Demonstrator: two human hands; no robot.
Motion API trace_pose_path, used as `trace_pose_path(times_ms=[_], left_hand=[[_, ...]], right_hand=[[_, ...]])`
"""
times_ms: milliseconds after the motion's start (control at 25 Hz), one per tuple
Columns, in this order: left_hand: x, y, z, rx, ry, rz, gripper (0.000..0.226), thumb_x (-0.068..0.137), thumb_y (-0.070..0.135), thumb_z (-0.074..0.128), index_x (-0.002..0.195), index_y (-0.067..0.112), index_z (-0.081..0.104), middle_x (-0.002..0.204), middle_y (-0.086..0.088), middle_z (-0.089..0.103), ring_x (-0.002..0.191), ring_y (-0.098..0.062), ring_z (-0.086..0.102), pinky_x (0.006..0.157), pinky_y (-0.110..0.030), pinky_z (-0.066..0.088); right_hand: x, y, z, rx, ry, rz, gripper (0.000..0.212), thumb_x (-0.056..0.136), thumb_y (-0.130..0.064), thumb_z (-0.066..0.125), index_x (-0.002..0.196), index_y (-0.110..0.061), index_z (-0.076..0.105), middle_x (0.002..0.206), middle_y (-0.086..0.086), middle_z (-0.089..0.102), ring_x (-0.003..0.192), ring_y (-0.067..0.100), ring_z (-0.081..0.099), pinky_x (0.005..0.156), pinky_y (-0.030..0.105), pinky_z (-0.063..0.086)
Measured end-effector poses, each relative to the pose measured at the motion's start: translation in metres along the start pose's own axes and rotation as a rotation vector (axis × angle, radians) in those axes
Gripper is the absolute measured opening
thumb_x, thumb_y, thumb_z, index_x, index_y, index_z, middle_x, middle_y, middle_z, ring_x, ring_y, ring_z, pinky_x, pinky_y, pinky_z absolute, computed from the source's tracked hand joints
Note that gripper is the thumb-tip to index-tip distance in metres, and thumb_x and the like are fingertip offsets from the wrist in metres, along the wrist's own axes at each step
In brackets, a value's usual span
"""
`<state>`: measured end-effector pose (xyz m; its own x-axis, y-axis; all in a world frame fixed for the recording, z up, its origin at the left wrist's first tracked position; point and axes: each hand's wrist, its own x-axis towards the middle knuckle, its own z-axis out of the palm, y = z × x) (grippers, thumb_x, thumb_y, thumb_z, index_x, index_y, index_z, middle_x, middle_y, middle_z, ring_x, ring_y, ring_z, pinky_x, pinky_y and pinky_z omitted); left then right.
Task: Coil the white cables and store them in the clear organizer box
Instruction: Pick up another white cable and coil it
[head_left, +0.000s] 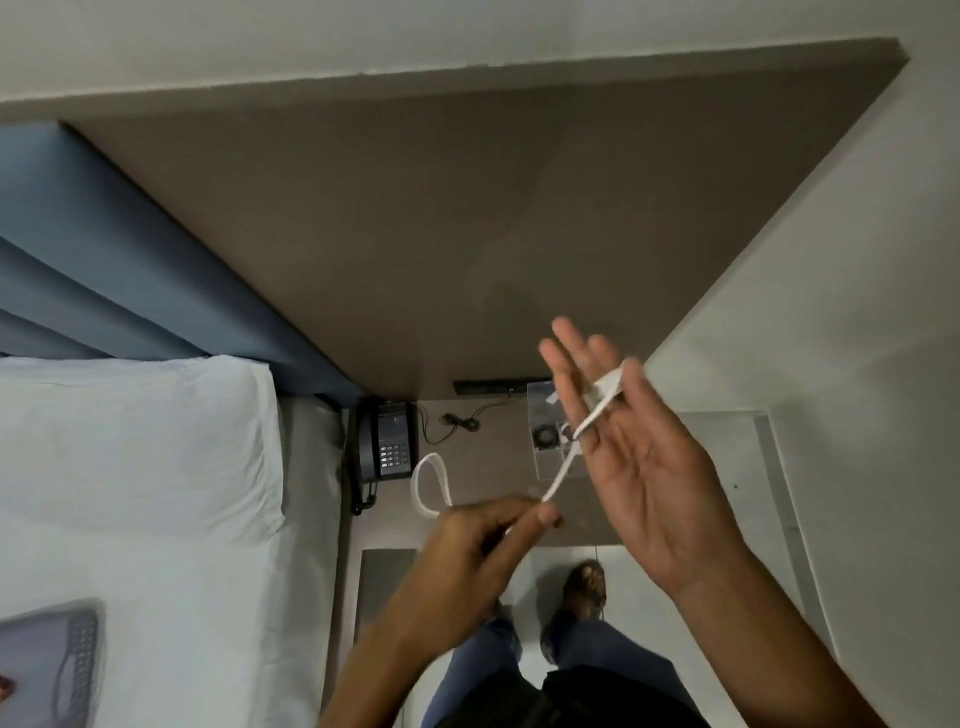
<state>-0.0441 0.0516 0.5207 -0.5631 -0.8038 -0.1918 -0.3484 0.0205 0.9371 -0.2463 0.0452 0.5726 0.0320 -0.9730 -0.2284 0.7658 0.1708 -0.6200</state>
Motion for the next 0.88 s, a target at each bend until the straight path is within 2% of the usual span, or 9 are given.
trace_pose_path(times_ms=[120,200,360,440,520,600,680,760,880], left_hand=[[-0.005,0.019,-0.015,0.021,0.069,0.043,0.029,0.104,0.053,0.067,0.099,0.03,0.083,0.075,-0.001,0.073,0.054,-0.021,0.063,0.052,-0.024,0.049],[0.002,0.034,-0.032,0.03,0.066,0.108,0.029,0.1,0.053,0.073,0.091,0.027,0.082,0.076,0.002,0.074,0.053,-0.014,0.062,0.05,-0.025,0.05],[0.029,0.05,-0.04,-0.034,-0.044,0.123,0.041,0.096,0.047,0.076,0.074,0.013,0.07,0.06,-0.008,0.055,0.051,-0.024,0.05,0.052,-0.031,0.046],[0.037,0.048,-0.031,-0.058,-0.056,0.087,0.047,0.099,0.049,0.072,0.073,0.01,0.067,0.062,-0.025,0.051,0.056,-0.042,0.049,0.056,-0.048,0.047],[0.037,0.041,-0.02,-0.04,-0.026,0.058,0.057,0.103,0.058,0.061,0.077,0.008,0.068,0.064,-0.023,0.053,0.059,-0.043,0.051,0.06,-0.054,0.049],[0.03,0.032,-0.009,-0.013,0.013,0.024,0.054,0.107,0.059,0.053,0.082,0.015,0.072,0.058,0.001,0.05,0.053,-0.02,0.049,0.055,-0.038,0.047],[0.022,0.027,0.004,-0.006,0.01,0.003,0.045,0.111,0.052,0.051,0.092,0.02,0.076,0.056,0.005,0.043,0.049,-0.008,0.04,0.052,-0.023,0.039],[0.014,0.029,0.017,0.068,-0.048,0.017,0.033,0.112,0.046,0.053,0.102,0.025,0.076,0.063,0.001,0.051,0.053,-0.005,0.046,0.054,-0.015,0.04],[0.011,0.045,0.019,0.176,-0.093,0.041,0.019,0.111,0.038,0.059,0.101,0.03,0.072,0.07,0.005,0.06,0.058,-0.007,0.053,0.056,-0.017,0.043]], right_hand=[[-0.012,0.003,-0.015,-0.978,0.019,-0.156,0.031,0.112,-0.031,0.049,0.134,-0.028,0.071,0.151,-0.026,0.061,0.139,-0.009,0.056,0.113,0.015,0.048],[-0.033,0.018,-0.018,-1.028,-0.174,0.05,0.027,0.109,-0.041,0.048,0.118,-0.036,0.073,0.118,-0.03,0.073,0.111,-0.012,0.067,0.09,0.018,0.058],[-0.072,0.04,-0.014,-0.202,-0.159,0.394,0.041,0.109,-0.047,0.056,0.095,-0.013,0.074,0.098,0.009,0.076,0.101,0.025,0.075,0.096,0.034,0.058],[-0.077,0.036,-0.012,0.247,-0.065,0.454,0.032,0.094,-0.031,0.084,0.09,-0.001,0.074,0.093,0.019,0.072,0.094,0.032,0.076,0.092,0.039,0.063],[-0.073,0.016,-0.012,0.487,-0.017,0.382,0.027,0.085,-0.012,0.092,0.097,0.008,0.078,0.098,0.023,0.076,0.095,0.032,0.079,0.09,0.037,0.066],[-0.062,-0.008,-0.016,0.599,0.014,0.257,0.028,0.091,-0.006,0.085,0.114,0.009,0.076,0.115,0.024,0.076,0.11,0.031,0.078,0.094,0.036,0.066],[-0.049,-0.026,-0.016,0.648,0.046,0.155,0.029,0.104,-0.01,0.067,0.129,0.003,0.068,0.14,0.025,0.068,0.134,0.034,0.067,0.109,0.04,0.06],[-0.037,-0.033,-0.019,0.507,0.067,0.049,0.026,0.115,-0.018,0.045,0.127,-0.004,0.062,0.157,0.021,0.058,0.15,0.032,0.054,0.127,0.043,0.042],[-0.031,-0.027,-0.024,-0.484,0.184,-0.245,0.035,0.118,-0.031,0.034,0.131,-0.024,0.066,0.161,-0.006,0.057,0.147,0.005,0.054,0.124,0.029,0.041]])
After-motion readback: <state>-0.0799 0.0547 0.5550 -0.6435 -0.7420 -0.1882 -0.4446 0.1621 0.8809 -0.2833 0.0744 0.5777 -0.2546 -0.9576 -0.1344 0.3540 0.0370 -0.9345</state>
